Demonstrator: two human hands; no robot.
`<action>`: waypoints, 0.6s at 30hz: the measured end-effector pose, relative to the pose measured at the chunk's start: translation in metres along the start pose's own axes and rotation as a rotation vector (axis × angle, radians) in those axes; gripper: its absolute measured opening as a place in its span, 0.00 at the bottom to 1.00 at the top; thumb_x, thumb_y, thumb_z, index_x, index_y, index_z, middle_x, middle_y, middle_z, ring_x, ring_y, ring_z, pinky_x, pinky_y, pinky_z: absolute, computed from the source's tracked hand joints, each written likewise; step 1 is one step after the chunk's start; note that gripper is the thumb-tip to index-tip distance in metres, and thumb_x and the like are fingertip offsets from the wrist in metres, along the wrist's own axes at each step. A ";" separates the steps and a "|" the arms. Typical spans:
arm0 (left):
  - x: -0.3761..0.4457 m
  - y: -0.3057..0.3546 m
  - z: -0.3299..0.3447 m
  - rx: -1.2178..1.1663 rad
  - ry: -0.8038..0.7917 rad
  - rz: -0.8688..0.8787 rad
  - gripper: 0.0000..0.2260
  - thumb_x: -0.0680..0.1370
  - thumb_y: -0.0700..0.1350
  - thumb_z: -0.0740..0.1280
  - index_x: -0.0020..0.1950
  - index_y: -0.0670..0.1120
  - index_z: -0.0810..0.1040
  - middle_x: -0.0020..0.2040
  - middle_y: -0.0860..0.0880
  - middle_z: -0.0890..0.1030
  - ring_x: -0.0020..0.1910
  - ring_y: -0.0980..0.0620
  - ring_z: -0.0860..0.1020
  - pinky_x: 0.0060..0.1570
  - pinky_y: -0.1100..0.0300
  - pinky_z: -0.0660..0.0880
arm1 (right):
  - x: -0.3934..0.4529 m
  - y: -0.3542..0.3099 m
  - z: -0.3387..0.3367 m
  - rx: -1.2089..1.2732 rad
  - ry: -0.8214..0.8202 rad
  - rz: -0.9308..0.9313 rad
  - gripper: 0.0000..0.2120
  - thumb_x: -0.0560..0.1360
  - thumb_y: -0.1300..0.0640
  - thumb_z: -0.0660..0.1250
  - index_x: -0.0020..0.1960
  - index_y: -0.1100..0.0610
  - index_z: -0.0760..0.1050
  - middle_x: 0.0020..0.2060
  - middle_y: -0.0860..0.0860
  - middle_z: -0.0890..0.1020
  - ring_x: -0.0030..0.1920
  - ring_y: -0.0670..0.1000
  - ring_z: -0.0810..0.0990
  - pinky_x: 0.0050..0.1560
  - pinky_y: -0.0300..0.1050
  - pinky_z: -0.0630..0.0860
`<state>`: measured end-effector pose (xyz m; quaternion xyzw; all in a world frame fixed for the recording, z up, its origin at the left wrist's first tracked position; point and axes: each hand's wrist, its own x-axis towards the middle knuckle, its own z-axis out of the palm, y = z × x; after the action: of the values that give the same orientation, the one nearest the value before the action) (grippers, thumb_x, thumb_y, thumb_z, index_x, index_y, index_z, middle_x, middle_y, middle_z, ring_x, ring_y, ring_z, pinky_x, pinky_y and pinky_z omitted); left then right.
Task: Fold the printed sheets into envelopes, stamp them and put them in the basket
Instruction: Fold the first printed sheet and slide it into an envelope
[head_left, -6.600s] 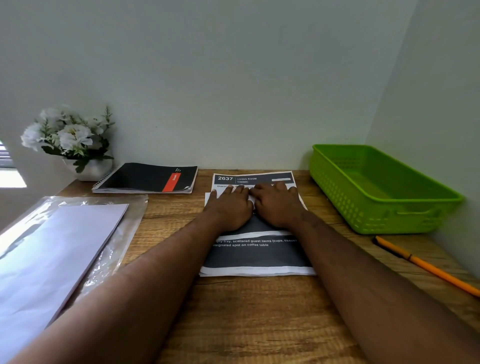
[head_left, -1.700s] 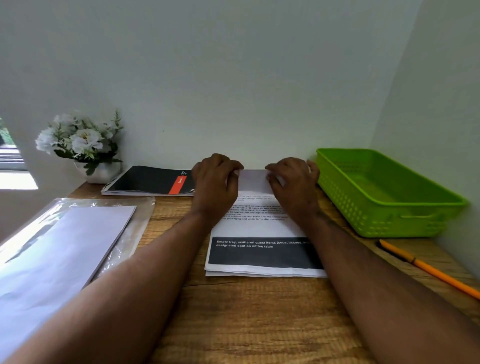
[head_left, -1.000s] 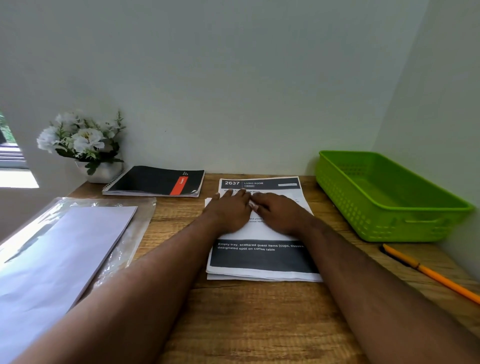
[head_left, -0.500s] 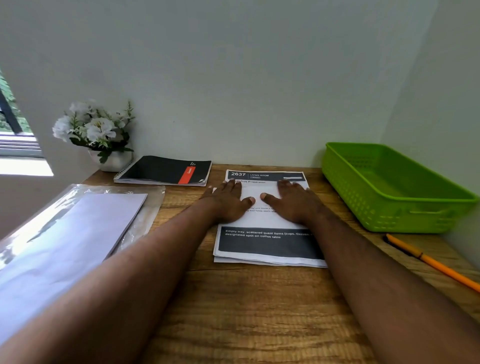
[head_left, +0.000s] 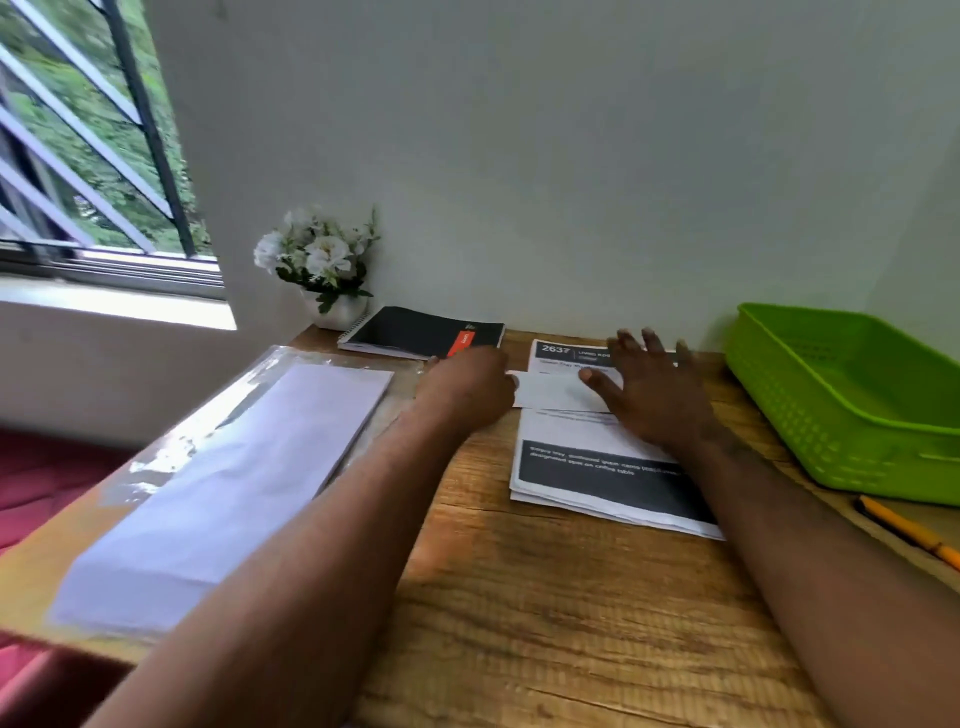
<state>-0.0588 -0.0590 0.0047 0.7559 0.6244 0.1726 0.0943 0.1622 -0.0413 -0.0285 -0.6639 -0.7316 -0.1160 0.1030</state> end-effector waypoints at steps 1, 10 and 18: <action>-0.004 -0.005 -0.005 -0.002 0.026 -0.026 0.12 0.80 0.48 0.61 0.62 0.50 0.76 0.58 0.48 0.80 0.54 0.47 0.77 0.61 0.46 0.72 | -0.002 -0.013 -0.007 0.059 0.035 -0.073 0.36 0.77 0.32 0.43 0.77 0.54 0.55 0.77 0.50 0.56 0.77 0.51 0.49 0.75 0.54 0.45; -0.037 -0.075 -0.045 0.244 0.068 -0.297 0.14 0.76 0.48 0.65 0.62 0.51 0.76 0.59 0.48 0.79 0.57 0.44 0.77 0.59 0.40 0.71 | -0.037 -0.112 -0.026 0.306 -0.158 -0.510 0.30 0.79 0.38 0.51 0.75 0.53 0.59 0.75 0.50 0.61 0.75 0.49 0.57 0.72 0.44 0.55; -0.043 -0.108 -0.033 0.213 -0.074 -0.400 0.21 0.71 0.63 0.69 0.50 0.46 0.74 0.45 0.48 0.75 0.50 0.44 0.77 0.51 0.43 0.78 | -0.040 -0.110 -0.014 0.350 -0.360 -0.490 0.36 0.75 0.33 0.48 0.77 0.51 0.53 0.77 0.48 0.55 0.77 0.46 0.49 0.74 0.46 0.50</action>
<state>-0.1761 -0.0817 -0.0098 0.6286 0.7726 0.0558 0.0691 0.0570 -0.0934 -0.0305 -0.4506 -0.8844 0.1090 0.0537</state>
